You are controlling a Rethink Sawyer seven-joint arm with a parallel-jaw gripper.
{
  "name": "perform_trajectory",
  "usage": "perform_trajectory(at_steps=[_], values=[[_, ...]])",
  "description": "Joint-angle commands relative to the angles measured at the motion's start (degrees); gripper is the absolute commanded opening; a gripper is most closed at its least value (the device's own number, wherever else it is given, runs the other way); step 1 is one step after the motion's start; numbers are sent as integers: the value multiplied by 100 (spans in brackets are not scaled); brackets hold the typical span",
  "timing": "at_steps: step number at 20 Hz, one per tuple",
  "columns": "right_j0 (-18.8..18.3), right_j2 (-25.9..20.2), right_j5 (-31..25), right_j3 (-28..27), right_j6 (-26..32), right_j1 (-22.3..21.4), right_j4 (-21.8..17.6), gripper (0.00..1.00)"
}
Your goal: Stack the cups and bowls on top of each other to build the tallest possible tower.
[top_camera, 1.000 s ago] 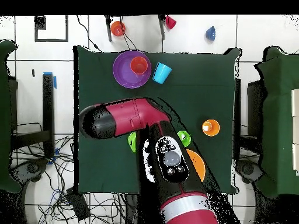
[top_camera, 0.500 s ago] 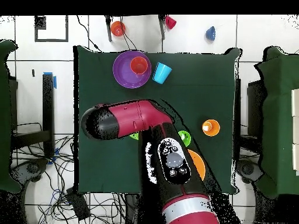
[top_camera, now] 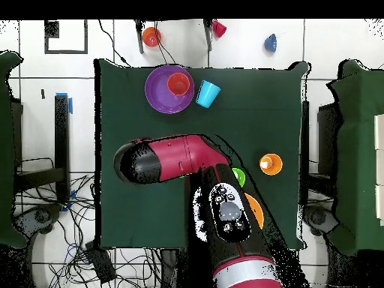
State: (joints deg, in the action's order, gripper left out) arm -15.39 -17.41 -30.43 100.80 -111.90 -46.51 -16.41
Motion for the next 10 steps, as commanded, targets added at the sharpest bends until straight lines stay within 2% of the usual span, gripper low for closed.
perform_trajectory(at_steps=[1, 10], values=[[-51, 112, 407, 366, -503, 277, -132, 0], [1, 239, 275, -16, -502, 550, -155, 0]])
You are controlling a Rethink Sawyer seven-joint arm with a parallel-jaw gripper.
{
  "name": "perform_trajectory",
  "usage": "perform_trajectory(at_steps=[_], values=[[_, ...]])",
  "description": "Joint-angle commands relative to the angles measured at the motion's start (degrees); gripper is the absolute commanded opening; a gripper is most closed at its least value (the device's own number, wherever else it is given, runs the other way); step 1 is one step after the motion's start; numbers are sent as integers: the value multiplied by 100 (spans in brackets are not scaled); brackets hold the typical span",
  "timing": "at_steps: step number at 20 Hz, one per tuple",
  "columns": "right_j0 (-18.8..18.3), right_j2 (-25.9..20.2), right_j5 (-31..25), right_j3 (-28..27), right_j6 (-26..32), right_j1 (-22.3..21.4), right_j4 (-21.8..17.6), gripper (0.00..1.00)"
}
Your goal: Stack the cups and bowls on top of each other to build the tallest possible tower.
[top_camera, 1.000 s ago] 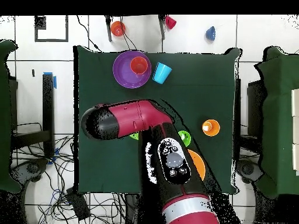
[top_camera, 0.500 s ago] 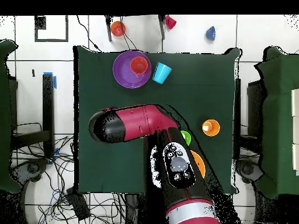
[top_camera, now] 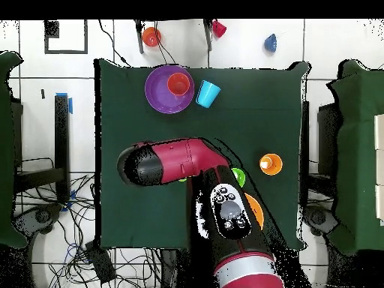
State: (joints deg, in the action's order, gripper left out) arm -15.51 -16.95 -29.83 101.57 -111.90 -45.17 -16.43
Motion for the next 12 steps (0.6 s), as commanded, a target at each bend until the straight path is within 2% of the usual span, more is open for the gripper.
perform_trajectory(at_steps=[1, 6, 9, 12], values=[[-13, 176, 248, -113, -489, 464, -139, 0], [-143, 140, 407, -92, -323, 578, -231, 0], [-92, 233, 391, -8, -376, 481, -256, 0], [-100, 244, 509, -73, -366, 623, -268, 0]])
